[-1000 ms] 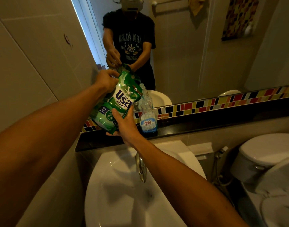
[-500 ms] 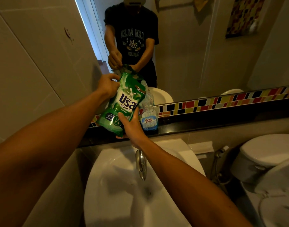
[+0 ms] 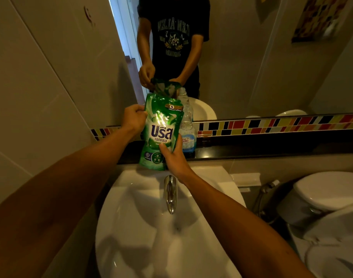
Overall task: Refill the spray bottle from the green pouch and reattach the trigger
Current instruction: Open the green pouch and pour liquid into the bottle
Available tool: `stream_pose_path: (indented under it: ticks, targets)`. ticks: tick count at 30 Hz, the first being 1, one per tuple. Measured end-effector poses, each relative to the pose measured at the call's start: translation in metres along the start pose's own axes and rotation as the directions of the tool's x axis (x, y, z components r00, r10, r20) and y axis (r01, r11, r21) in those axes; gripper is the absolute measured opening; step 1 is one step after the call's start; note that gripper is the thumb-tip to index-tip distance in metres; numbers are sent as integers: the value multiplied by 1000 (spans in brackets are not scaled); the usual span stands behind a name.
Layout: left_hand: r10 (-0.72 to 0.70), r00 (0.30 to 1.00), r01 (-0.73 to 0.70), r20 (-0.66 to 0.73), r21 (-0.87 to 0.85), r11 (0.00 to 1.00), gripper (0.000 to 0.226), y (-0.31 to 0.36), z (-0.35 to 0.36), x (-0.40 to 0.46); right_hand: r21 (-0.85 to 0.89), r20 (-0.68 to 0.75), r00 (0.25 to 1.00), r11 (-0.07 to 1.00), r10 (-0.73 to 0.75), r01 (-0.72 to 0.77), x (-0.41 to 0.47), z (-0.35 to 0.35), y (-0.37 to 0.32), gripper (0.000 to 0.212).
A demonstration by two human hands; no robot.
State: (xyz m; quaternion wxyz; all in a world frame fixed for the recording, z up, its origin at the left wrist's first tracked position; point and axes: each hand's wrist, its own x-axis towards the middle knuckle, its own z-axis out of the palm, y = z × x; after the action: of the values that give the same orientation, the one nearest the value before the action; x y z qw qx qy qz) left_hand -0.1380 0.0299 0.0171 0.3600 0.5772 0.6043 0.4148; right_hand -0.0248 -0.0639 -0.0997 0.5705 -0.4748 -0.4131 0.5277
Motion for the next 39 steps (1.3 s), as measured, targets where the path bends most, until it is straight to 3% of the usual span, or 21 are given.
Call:
stream_pose_path:
  ticks: [3,8,13,21,33,39]
  targets:
    - [-76,997,77,17,-116,990,16,-17,4,0,-44,-44,999,999,15,-17,4,-8,5,56]
    - [-211,974,225,77,-375,899,14,-41,9,-2,-79,-138,988,994,63,-75,12,-16,13,37]
    - [-169,977,214,132,-559,801,18,-54,6,-9,-79,-180,983,996,36,-50,22,-17,3,32]
    - [-160,986,151,40,-619,770,15,-80,-40,-6,-189,-145,984,979,-103,75,48,19,-3,18]
    - [-246,953,124,-176,-515,848,10,-119,-127,12,-187,-95,995,982,0,-18,113,129,13,20]
    - [-308,917,109,-252,-585,803,12,-141,-149,36,-237,-68,998,971,5,-21,146,165,31,19]
